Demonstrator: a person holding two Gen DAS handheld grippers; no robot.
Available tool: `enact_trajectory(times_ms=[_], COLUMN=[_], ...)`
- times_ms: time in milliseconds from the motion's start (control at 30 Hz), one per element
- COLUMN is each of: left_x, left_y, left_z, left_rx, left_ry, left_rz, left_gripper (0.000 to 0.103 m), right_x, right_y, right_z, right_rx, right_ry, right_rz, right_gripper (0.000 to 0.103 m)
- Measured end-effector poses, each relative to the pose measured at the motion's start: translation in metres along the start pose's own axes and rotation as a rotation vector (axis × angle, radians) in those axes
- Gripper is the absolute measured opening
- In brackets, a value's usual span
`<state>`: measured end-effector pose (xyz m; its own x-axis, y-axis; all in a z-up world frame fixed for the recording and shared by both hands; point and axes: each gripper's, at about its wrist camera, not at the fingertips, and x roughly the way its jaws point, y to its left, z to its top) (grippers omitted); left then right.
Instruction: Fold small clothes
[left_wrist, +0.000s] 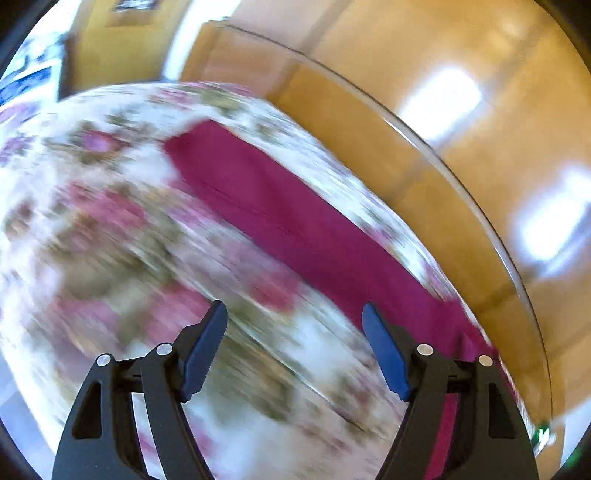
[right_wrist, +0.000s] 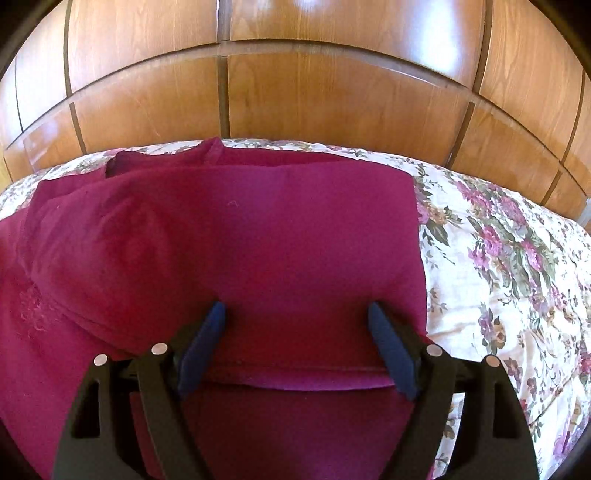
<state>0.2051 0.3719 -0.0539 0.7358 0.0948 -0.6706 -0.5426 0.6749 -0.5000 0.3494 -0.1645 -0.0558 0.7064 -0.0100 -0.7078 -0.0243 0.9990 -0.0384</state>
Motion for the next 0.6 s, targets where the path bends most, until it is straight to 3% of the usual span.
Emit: enact_trajectory(times_ms=[167,367,533,567,600], left_x=[0.021,0.057,0.079,0.082,0.085], left_y=[0.043,0.077,0.079,0.077,0.075], left_z=[0.052,0.089,0.107,0.109,0.111], left_rx=[-0.091,-0.161,-0.133,-0.115,-0.098], left_ry=[0.02,0.051,0.028,0.024,0.023], left_rz=[0.085,0.152,0.198,0.209,0.22], left_gripper=[0.075,0.047,0.047,0.041,0.024], right_x=[0.001,0.0,0.0,0.0,0.0], right_y=[0.0,0.001,0.001,0.001,0.001], right_z=[0.0,-0.001,-0.001,-0.001,-0.001], right_rx=[-0.003,-0.01,-0.01,-0.011,-0.012], right_ry=[-0.001,-0.008,-0.009,-0.009,-0.011], right_rz=[-0.003,-0.027,-0.032,-0.034,-0.037], right_gripper=[0.081,0.083,0.084,0.084,0.084])
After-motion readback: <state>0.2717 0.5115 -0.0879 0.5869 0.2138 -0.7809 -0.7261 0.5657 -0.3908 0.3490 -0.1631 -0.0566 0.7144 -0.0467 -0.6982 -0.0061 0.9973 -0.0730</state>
